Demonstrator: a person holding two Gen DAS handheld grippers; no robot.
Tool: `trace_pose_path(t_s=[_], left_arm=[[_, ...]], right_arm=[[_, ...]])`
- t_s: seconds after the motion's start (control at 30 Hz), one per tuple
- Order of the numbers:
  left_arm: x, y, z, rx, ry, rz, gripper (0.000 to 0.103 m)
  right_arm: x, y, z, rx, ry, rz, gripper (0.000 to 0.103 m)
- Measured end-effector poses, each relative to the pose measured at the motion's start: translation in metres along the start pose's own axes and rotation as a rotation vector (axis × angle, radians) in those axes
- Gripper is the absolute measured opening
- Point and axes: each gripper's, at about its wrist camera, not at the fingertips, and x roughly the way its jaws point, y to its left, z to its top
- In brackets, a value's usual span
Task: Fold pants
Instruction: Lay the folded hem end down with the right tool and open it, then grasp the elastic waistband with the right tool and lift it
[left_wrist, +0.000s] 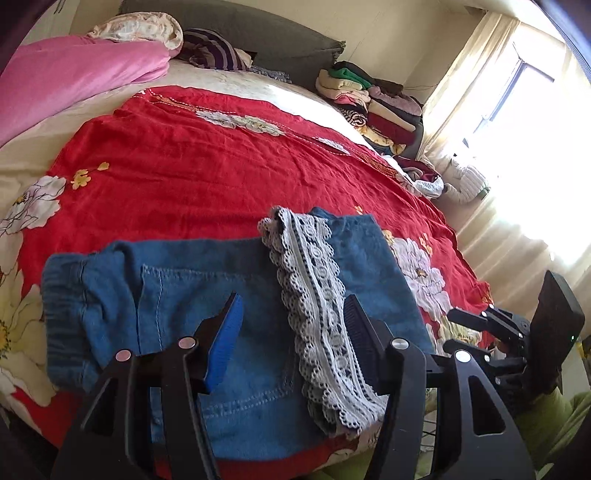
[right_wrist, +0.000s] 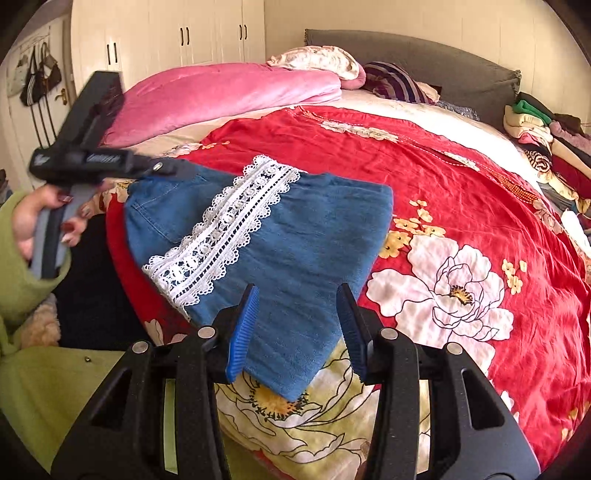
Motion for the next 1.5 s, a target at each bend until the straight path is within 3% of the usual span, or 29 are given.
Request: trace_pose_path(t_s=[0.07,0.1,0.13,0.27,0.4,0.57,0.67,0.77,0.83,0.93,1.07,1.13,1.17,1.2,1.5], left_arm=[[-0.002,-0.012,-0.010,0.038,0.010,0.006,0.037],[-0.001,-0.019,-0.015,0.058,0.021,0.002,0.021],[0.000,-0.027,-0.019,0.086,0.036,-0.009,0.014],[0.013,-0.053,-0.036,0.170,0.102,-0.028,0.014],[0.038,-0.056,-0.055,0.261,0.199,0.086,0.014],[0.042,-0.055,-0.059,0.280,0.223,0.103,0.015],[0.041,-0.053,-0.057,0.268,0.220,0.094,0.016],[0.037,-0.055,-0.055,0.264,0.208,0.083,0.022],[0.034,-0.056,-0.054,0.264,0.202,0.082,0.027],[0.031,-0.056,-0.053,0.259,0.193,0.082,0.040],[0.026,-0.056,-0.052,0.257,0.182,0.083,0.040],[0.023,-0.056,-0.051,0.254,0.175,0.084,0.041],[0.021,-0.055,-0.050,0.251,0.170,0.086,0.045],[0.019,-0.055,-0.049,0.248,0.164,0.089,0.056],[-0.006,-0.043,-0.041,0.221,0.105,0.117,0.062]], right_arm=[[0.002,0.004,-0.002,-0.011,0.003,0.019,0.036],[0.004,0.006,-0.003,-0.017,0.008,0.027,0.036],[0.007,0.009,-0.004,-0.020,0.021,0.035,0.035],[0.019,0.015,-0.009,-0.031,0.067,0.052,0.034],[0.032,0.009,-0.022,-0.017,0.141,0.026,0.034],[0.039,-0.005,-0.036,0.048,0.166,0.026,0.032],[0.041,-0.001,-0.036,0.022,0.169,0.008,0.033],[0.035,-0.002,-0.033,0.038,0.157,0.018,0.035],[0.029,-0.003,-0.030,0.041,0.134,0.019,0.044],[0.023,-0.005,-0.028,0.044,0.116,0.011,0.045],[0.018,-0.007,-0.024,0.053,0.101,0.011,0.048],[0.015,-0.006,-0.021,0.062,0.087,0.016,0.054],[0.014,-0.006,-0.019,0.063,0.083,0.017,0.056],[0.012,-0.005,-0.018,0.061,0.076,0.014,0.059],[0.002,0.002,0.001,0.055,0.021,0.005,0.077]])
